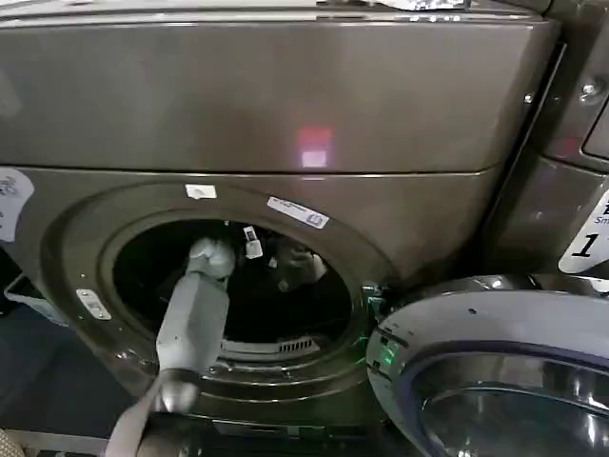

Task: Grasp the clothes from the dryer.

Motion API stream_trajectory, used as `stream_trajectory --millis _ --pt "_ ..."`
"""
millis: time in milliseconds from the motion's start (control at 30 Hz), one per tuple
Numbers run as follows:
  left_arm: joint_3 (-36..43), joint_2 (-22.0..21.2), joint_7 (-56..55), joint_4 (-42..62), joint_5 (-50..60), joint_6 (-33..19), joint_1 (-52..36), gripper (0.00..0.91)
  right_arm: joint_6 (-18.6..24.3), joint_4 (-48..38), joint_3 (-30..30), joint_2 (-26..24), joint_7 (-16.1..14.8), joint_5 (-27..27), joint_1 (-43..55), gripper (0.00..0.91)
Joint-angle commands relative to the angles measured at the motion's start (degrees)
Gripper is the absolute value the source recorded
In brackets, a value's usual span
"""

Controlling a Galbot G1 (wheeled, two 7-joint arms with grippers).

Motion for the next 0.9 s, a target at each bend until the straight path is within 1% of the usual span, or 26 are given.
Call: stream_trajectory --millis 33,133,233,300,333,367,400,467,900 --pt "0.8 -3.2 -32.3 -10.6 -31.9 14.2 7.1 0.000 1.0 1.0 -0.4 -0.1 0.1 -0.8 0.0 0.907" --pt "0.7 -4.2 -36.1 -12.4 -35.9 14.5 8.9 0.000 1.1 1.1 -0.4 -0.1 0.0 -0.8 -0.2 0.907" --pt "0.1 -5.7 -37.1 -13.8 -36.6 14.3 10.4 0.000 1.6 1.1 -0.4 0.0 -0.2 -0.7 -0.2 0.907" --pt "0.4 -6.0 -38.5 -14.6 -38.5 14.3 10.8 0.000 1.5 1.4 -0.5 0.2 -0.8 -0.6 -0.2 0.907" --pt "0.4 -6.0 -39.3 -14.8 -39.2 14.3 11.1 0.000 0.7 1.8 -0.5 0.3 -0.7 -0.7 -0.2 0.907" --pt "0.3 -6.1 -39.8 -15.2 -39.4 14.2 11.4 0.000 -1.0 2.3 -0.4 0.4 -0.3 -0.9 -0.1 0.907" --pt "0.3 -6.1 -40.3 -15.3 -39.5 14.1 11.6 0.000 -0.8 2.2 -0.5 0.4 0.0 -0.9 -0.1 0.907" --pt "0.3 -5.9 -40.4 -15.2 -39.8 14.0 11.7 0.000 2.2 1.2 -1.1 0.4 -0.2 -1.3 0.0 0.907" --pt "0.7 -5.3 -38.0 -15.7 -38.4 14.1 11.7 0.000 2.1 1.5 -0.9 0.5 -0.2 -0.9 -0.1 0.907"
